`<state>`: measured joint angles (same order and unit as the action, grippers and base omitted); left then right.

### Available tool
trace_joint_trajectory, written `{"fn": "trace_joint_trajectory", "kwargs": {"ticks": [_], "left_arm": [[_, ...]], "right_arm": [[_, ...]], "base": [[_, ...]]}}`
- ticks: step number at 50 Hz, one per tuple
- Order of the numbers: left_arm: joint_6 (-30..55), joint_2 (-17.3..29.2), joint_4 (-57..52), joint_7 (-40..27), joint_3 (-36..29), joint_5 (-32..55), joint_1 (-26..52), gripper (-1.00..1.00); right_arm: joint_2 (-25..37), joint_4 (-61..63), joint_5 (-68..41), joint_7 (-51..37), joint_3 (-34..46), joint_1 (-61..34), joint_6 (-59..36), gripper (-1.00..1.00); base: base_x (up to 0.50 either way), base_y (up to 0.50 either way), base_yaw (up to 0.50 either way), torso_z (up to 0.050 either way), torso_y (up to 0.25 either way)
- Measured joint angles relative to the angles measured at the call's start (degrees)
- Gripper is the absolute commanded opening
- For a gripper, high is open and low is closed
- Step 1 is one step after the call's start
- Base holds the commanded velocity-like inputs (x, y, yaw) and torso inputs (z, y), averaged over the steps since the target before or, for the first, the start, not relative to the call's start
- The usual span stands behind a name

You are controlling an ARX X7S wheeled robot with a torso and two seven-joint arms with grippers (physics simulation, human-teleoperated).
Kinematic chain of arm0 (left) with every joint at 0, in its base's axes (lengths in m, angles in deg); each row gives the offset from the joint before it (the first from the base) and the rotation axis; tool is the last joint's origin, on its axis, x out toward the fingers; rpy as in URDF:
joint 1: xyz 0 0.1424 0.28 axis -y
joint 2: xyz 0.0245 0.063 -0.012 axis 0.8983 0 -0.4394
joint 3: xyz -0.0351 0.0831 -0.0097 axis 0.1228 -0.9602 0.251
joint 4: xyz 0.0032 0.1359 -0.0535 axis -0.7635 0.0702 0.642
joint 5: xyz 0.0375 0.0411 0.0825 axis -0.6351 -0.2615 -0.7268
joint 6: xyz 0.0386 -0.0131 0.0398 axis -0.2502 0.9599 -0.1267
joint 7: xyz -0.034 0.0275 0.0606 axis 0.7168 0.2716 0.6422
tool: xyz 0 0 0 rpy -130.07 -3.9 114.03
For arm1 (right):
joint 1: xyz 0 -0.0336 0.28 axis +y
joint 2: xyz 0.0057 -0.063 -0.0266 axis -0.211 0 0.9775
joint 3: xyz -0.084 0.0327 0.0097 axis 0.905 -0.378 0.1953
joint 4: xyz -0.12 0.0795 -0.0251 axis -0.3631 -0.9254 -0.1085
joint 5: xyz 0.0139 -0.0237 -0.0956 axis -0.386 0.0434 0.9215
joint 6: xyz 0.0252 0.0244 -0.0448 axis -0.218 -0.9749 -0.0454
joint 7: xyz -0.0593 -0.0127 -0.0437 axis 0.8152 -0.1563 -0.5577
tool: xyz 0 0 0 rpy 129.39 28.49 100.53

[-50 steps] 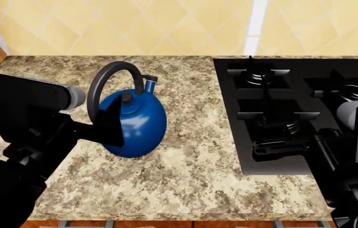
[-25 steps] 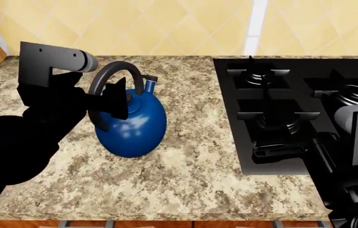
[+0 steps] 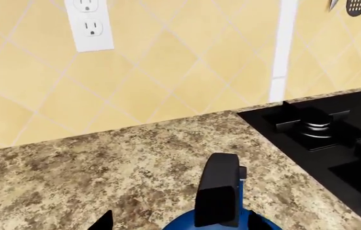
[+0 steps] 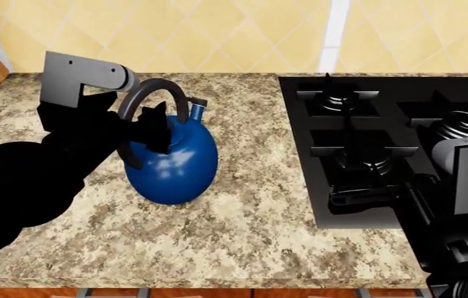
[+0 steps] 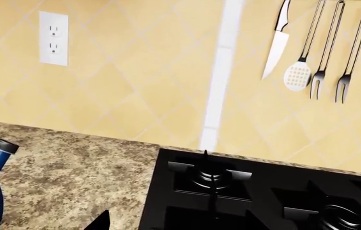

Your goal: Pick the kettle from the counter and place it on a stove burner. Then turn the burner on.

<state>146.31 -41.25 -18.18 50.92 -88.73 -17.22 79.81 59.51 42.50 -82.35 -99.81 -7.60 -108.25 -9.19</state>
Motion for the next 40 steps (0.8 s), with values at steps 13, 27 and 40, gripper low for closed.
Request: {"fn": "trace_joint_trajectory", "kwargs": {"ticks": [13, 27, 40], "left_arm": [[-0.2, 0.2, -0.1, 3.9, -1.3, -0.5, 0.3, -1.00], [-1.4, 0.6, -1.3, 2.8, -2.6, -0.1, -0.1, -1.00], [-0.8, 0.5, -3.4, -0.3, -2.7, 1.9, 3.8, -1.00]], "right_arm": [[0.2, -0.3, 1.1, 0.6, 0.7, 0.5, 0.8, 1.00], [0.4, -0.4, 2.1, 1.0, 1.4, 0.8, 1.5, 1.00], [0.5, -0.6, 3.3, 1.3, 2.3, 0.8, 2.1, 1.00]], "base": [[0.00, 0.00, 0.00, 0.000, 0.000], [0.00, 0.00, 0.00, 0.000, 0.000], [0.00, 0.00, 0.00, 0.000, 0.001]]}}
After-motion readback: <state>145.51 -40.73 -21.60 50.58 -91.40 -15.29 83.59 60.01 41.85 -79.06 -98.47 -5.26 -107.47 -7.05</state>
